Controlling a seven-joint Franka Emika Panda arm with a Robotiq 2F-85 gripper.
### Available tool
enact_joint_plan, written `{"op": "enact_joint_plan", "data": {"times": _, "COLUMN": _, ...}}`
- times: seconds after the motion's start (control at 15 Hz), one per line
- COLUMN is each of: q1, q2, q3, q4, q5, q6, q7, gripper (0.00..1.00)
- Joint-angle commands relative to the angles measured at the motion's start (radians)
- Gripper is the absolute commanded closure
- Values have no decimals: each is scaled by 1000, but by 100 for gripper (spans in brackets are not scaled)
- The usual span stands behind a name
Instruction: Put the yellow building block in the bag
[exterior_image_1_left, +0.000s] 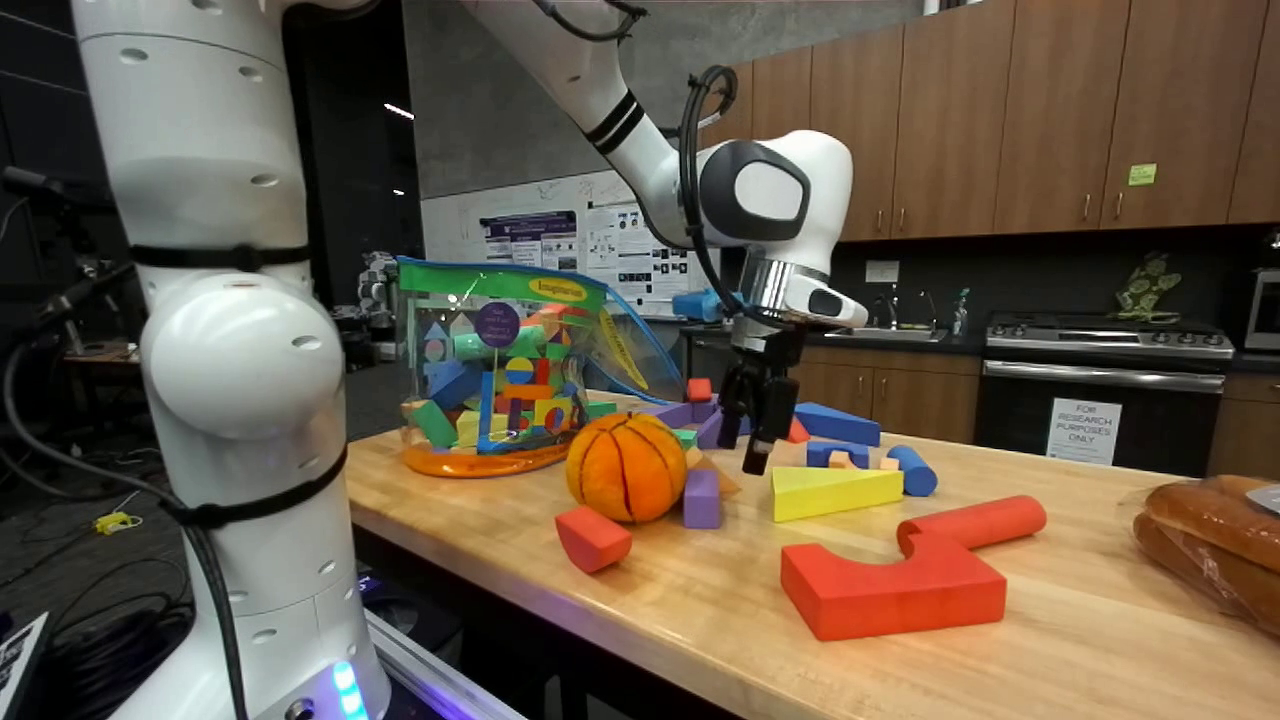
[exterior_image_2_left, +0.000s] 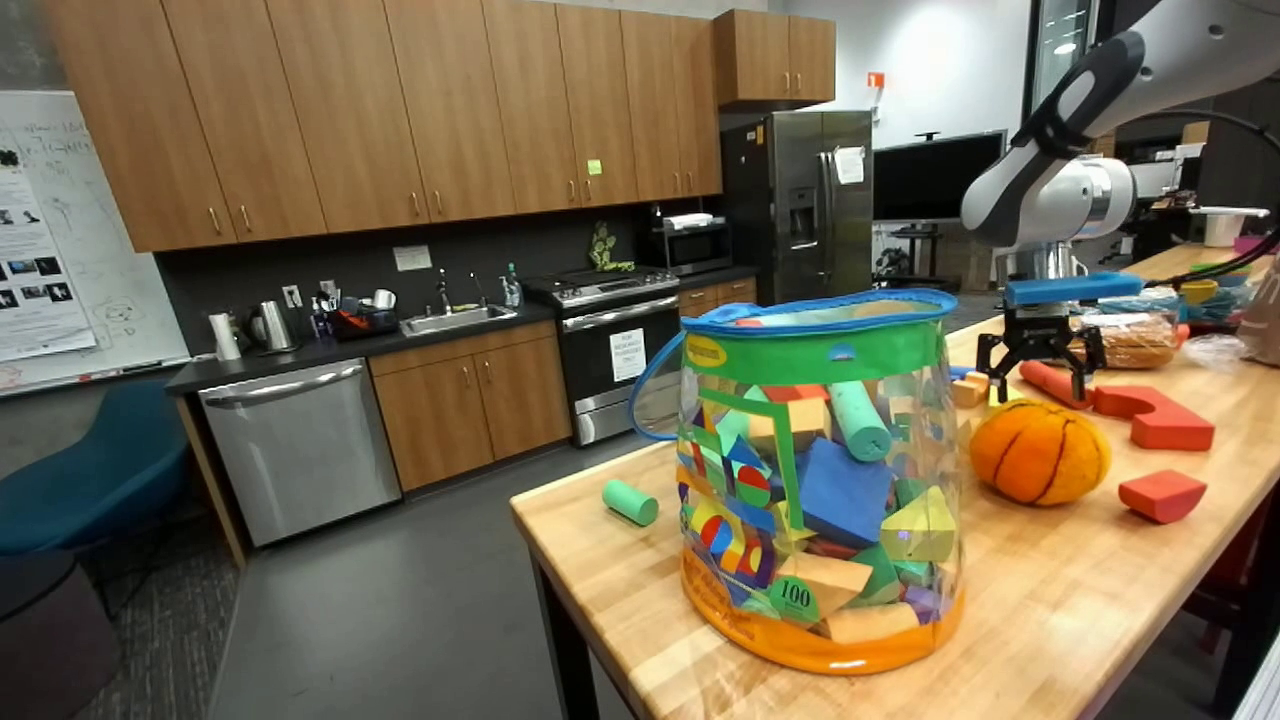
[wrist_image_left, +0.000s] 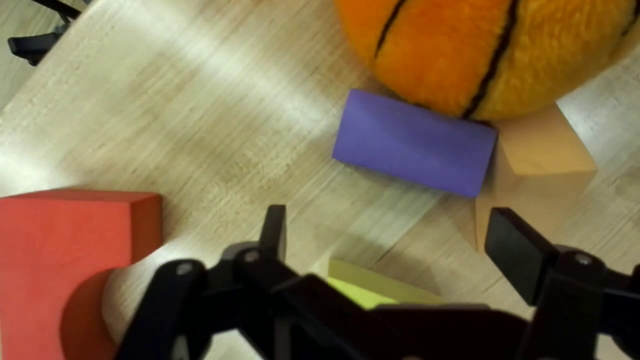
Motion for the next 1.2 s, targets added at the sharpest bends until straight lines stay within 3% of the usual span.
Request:
{"op": "enact_joint_plan", "data": {"times": 0.0, "q1": -15, "q2": -82, "q3": 3, "q4": -33, "q5": -75, "q6": 52, "q7": 91, "gripper": 0}}
{"op": "enact_joint_plan", "data": {"times": 0.33, "q1": -26, "q2": -107, "q3": 16, "q4": -54, "q5": -189, "q6": 166, "q7": 249, "gripper": 0}}
{"op": "enact_joint_plan", "data": {"times": 0.8, "q1": -21, "q2": -71, "q3": 15, "q4": -25, "q5": -158, "q6": 146, "q7": 211, "gripper": 0}}
{"op": "enact_joint_plan", "data": {"times": 1.13, "q1": -16, "q2": -71, "q3": 40, "q4": -51, "q5": -196, "q6": 268, "q7": 274, "gripper": 0}}
